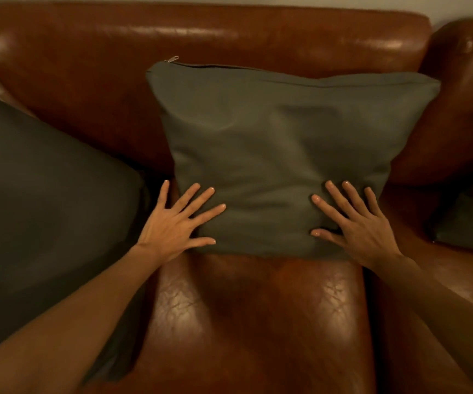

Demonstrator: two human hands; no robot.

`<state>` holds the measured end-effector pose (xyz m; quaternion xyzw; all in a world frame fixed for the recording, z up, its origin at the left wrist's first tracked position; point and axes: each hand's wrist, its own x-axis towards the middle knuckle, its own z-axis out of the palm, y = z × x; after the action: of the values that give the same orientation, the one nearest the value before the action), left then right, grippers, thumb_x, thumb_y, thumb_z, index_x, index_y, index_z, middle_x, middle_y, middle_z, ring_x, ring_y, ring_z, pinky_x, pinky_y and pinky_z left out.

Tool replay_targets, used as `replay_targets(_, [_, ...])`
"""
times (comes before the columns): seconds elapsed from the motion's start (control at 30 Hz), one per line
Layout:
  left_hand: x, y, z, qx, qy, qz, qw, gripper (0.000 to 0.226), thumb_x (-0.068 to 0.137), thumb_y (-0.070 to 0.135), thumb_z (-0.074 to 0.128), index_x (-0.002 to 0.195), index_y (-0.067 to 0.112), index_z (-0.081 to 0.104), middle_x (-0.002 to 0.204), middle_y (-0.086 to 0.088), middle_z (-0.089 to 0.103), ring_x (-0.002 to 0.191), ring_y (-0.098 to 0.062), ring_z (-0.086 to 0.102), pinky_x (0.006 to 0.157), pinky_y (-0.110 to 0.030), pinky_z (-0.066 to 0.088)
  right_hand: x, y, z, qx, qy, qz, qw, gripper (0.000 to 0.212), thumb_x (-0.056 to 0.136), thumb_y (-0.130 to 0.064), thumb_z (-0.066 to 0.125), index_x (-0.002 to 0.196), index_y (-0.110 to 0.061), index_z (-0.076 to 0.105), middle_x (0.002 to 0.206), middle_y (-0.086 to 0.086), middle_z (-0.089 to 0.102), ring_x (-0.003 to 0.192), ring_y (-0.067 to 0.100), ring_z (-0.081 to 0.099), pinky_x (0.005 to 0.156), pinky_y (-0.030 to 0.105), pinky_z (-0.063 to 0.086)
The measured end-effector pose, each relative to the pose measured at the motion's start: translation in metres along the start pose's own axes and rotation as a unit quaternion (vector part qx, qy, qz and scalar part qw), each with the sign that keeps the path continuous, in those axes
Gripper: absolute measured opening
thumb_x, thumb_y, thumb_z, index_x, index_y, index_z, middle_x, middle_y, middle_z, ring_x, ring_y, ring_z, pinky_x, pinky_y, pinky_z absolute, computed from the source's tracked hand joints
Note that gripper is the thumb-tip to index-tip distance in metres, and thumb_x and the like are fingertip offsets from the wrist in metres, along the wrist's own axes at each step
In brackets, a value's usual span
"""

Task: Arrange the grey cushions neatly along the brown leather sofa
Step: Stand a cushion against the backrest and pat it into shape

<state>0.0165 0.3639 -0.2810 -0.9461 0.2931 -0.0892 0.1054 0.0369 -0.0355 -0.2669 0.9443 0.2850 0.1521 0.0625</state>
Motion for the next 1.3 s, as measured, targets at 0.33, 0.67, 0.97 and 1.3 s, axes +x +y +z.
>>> replay_targets(0.33, [0.073, 0.02, -0.08, -0.487, 0.204, -0.5, 0.686, 0.086, 0.097, 0.056, 0.039, 0.155, 0.015, -0.01, 0.163, -0.009, -0.014, 0.149, -0.016, -0.007, 0.119, -0.041, -0.002, 0.054, -0.02, -0.054, 0.425, 0.144, 0.505, 0.738, 0.069, 0.103, -0.048, 0.034, 0.157, -0.024, -0.001, 0.165, 0.005, -0.008, 0.152, 0.021, 0.0, 0.122, 0.051, 0.004])
replay_targets(0.67, [0.138, 0.016, -0.065, -0.485, 0.208, -0.585, 0.616, 0.089, 0.088, 0.07, 0.042, 0.155, 0.033, -0.004, 0.164, 0.002, 0.012, 0.149, -0.026, 0.012, 0.115, -0.064, 0.011, 0.114, -0.025, -0.036, 0.469, 0.188, 0.609, 0.611, 0.071, 0.101, -0.053, 0.038, 0.157, -0.028, 0.001, 0.166, 0.0, 0.005, 0.152, 0.018, 0.006, 0.119, 0.05, -0.002])
replay_targets(0.97, [0.144, 0.01, -0.059, -0.486, 0.162, -0.581, 0.632, 0.084, 0.093, 0.064, 0.037, 0.155, 0.029, -0.007, 0.164, 0.0, 0.003, 0.15, -0.028, 0.007, 0.113, -0.066, 0.008, 0.118, -0.02, -0.026, 0.465, 0.158, 0.603, 0.629, 0.069, 0.1, -0.057, 0.032, 0.156, -0.03, 0.001, 0.165, -0.001, 0.006, 0.152, 0.021, 0.006, 0.118, 0.061, -0.004])
replay_targets(1.3, [0.105, -0.031, -0.086, -0.611, 0.214, -0.529, 0.549, 0.082, 0.092, 0.065, 0.037, 0.156, 0.024, 0.009, 0.162, -0.006, 0.019, 0.148, -0.023, 0.02, 0.12, -0.046, 0.021, 0.083, -0.011, -0.064, 0.466, 0.093, 0.568, 0.672, 0.073, 0.096, -0.064, 0.037, 0.156, -0.03, 0.013, 0.162, 0.001, 0.02, 0.148, 0.025, 0.021, 0.119, 0.055, 0.017])
